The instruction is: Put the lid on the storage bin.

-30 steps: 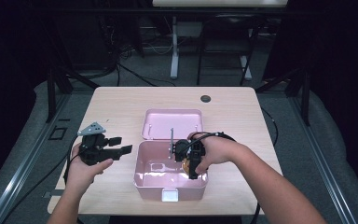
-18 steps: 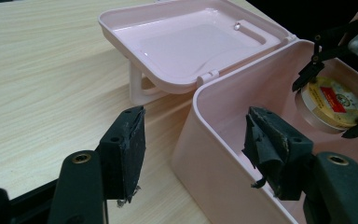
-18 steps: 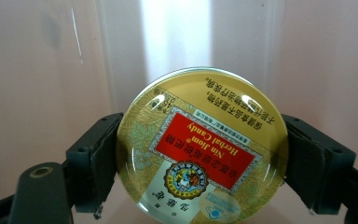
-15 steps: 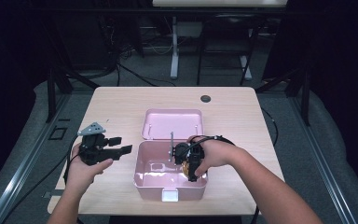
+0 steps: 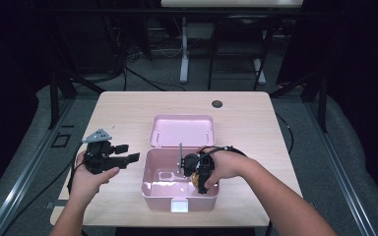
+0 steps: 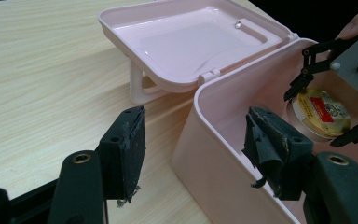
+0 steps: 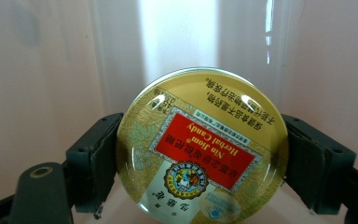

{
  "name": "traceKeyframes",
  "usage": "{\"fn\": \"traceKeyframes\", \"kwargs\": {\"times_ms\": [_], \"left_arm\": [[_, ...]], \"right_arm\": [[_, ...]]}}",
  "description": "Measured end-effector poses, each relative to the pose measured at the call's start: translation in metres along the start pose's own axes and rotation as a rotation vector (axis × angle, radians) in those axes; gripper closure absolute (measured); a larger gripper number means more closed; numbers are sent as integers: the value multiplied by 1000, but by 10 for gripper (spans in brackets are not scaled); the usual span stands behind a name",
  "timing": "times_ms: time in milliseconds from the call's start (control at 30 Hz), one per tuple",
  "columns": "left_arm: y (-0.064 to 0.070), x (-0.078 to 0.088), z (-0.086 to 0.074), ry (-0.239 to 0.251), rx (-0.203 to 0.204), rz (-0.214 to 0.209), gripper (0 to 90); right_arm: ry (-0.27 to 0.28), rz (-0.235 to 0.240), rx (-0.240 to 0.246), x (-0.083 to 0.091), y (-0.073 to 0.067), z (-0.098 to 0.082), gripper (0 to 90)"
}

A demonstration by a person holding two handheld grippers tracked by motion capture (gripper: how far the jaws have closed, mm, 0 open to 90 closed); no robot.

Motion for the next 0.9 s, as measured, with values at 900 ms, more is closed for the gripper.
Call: {"fn": "traceKeyframes", "kwargs": {"times_ms": [900], "left_arm": [[0, 0, 0, 1, -3, -1, 384]], "right_arm": [[0, -4, 9, -17, 0, 3, 196]]}}
Point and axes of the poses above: each handheld gripper's, and its own axes: x roughly backward along the jaws, z roughly out of its top, y roughly to its right, the point moved 6 cm from there along -x, roughly forward along the jaws, and after that the axes turned 6 degrees about -y, right-handed, at the moved point
